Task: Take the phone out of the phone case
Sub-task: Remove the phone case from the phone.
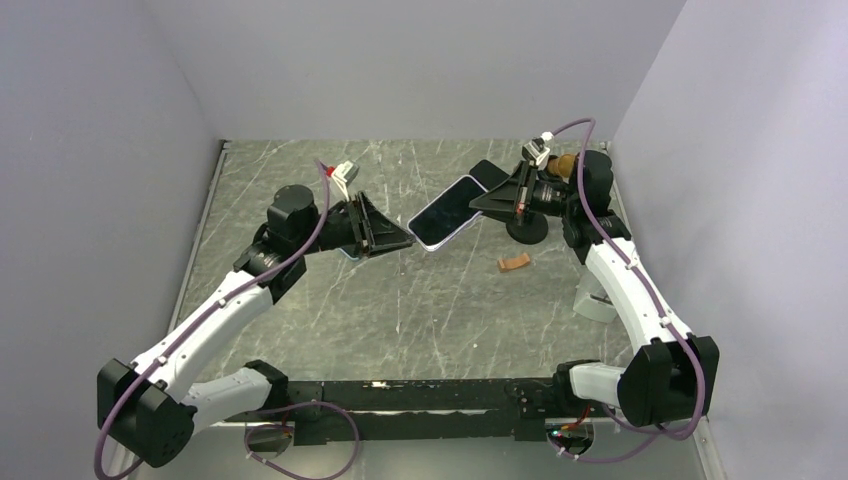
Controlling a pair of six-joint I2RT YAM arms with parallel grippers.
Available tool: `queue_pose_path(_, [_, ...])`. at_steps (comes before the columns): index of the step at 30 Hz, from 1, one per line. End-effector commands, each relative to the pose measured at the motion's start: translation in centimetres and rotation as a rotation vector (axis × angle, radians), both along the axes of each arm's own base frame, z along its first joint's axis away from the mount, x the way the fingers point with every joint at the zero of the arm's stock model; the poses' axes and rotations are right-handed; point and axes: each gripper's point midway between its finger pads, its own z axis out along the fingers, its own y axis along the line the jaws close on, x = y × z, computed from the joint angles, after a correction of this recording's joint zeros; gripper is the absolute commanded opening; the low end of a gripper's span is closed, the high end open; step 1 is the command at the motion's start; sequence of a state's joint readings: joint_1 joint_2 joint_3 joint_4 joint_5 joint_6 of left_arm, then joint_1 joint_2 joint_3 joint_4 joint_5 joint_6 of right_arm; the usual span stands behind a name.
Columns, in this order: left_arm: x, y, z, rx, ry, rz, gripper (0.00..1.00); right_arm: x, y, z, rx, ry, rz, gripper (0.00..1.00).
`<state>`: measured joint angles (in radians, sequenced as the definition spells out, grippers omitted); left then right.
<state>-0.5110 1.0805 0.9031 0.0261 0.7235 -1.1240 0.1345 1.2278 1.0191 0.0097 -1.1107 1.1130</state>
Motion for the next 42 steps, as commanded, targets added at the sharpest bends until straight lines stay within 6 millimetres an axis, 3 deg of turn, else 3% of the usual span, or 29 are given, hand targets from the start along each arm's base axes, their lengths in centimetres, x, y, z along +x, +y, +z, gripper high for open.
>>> queue_pose_path(1, [0.3, 0.3, 2.0, -0.076, -0.003, 0.025, 0.43, -1.7, 0.1, 3.6, 0.059, -0.117, 0.050, 0.00])
queue_pose_path(5, [1.0, 0.7, 2.7, -0.115, 0.002, 0.045, 0.52, -1.9, 0.1, 4.0, 0.073, -0.131, 0.061, 0.00])
queue_pose_path(11, [1.6, 0.9, 3.3, -0.158, 0.007, 0.042, 0.43, -1.8, 0.3, 4.2, 0.082, -0.136, 0.073, 0.00])
queue_pose_path(19, [1.7, 0.5, 3.9, -0.182, -0.010, -0.005, 0.40, -1.6, 0.5, 4.2, 0.082, -0.137, 0.084, 0.00])
queue_pose_path(24, [1.5, 0.4, 4.8, -0.221, -0.052, -0.031, 0.28, -1.3, 0.5, 3.9, 0.085, -0.124, 0.083, 0.00])
queue_pose_path(26, [1.1, 0.4, 5.6, -0.249, -0.082, -0.056, 0.16, -1.2, 0.6, 4.0, 0.092, -0.118, 0.085, 0.00])
queue_pose_path(29, [0.5, 0.4, 7.1, -0.301, -0.157, -0.091, 0.00, -1.0, 0.7, 4.3, 0.102, -0.105, 0.085, 0.00])
queue_pose_path(34, [-1.5, 1.4, 12.7, -0.510, -0.356, -0.150, 0.00, -1.4, 1.6, 5.6, 0.148, -0.082, 0.122, 0.00])
queue_pose_path(42, [-2.3, 2.6, 17.7, -0.733, -0.501, -0.215, 0.00, -5.1, 3.8, 12.9, 0.349, -0.134, 0.259, 0.00])
